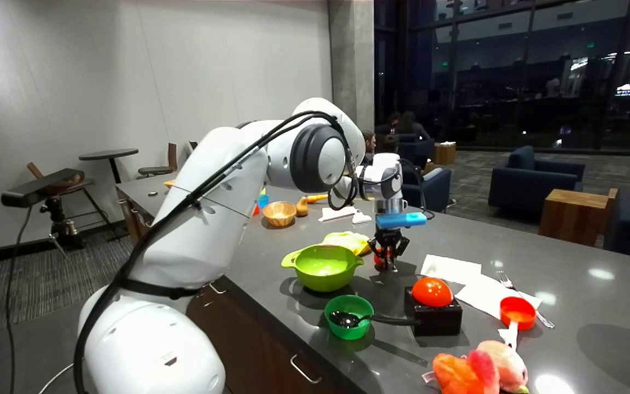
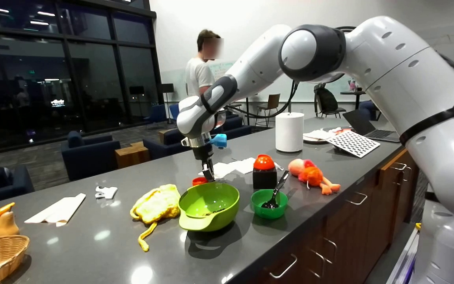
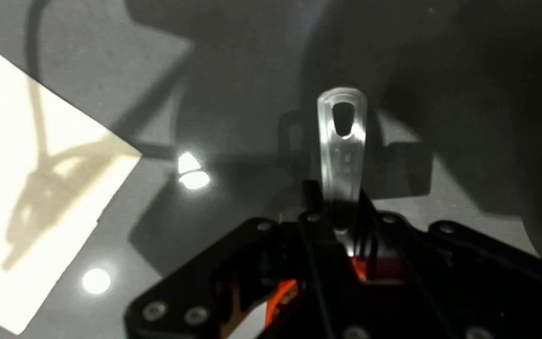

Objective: Empty the contents of the smaller measuring cup into the green bowl

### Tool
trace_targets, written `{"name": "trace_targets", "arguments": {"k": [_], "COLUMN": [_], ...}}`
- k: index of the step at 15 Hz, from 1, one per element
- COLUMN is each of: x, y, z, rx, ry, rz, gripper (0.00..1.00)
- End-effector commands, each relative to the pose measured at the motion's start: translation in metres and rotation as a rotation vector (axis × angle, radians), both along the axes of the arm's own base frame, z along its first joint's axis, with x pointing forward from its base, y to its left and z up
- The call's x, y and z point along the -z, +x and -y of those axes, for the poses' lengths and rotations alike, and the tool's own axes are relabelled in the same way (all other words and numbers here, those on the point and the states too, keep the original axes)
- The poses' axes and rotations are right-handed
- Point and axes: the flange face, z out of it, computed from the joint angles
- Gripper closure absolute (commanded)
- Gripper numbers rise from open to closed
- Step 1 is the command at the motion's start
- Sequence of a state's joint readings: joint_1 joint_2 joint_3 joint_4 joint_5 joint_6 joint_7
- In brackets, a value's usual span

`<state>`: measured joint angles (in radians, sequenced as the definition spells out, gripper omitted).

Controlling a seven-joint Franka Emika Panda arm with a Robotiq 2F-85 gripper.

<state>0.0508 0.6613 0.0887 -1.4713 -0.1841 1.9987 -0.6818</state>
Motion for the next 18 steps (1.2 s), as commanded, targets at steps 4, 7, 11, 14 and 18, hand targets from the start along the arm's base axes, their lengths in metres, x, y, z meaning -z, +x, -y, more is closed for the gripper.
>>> {"name": "trace_targets", "arguments": {"k": [4, 7, 11, 14, 18], "x": [-0.044, -0.063, -0.088, -0.100, -0.100], "y": [-0.003, -0.009, -0.025, -0.043, -0.077], "z": [-0.016, -0.020, -0.030, -0.046, -0.074], "rx": [-0.044, -0.047, -0.034, -0.011, 0.022], "ry": [-0.081, -0.092, -0.098, -0.111, -0.139], "rz": [0.006, 0.016, 0.028, 0.029, 0.009], "gripper": [0.96, 0.96, 0.96, 0.96, 0.96]}}
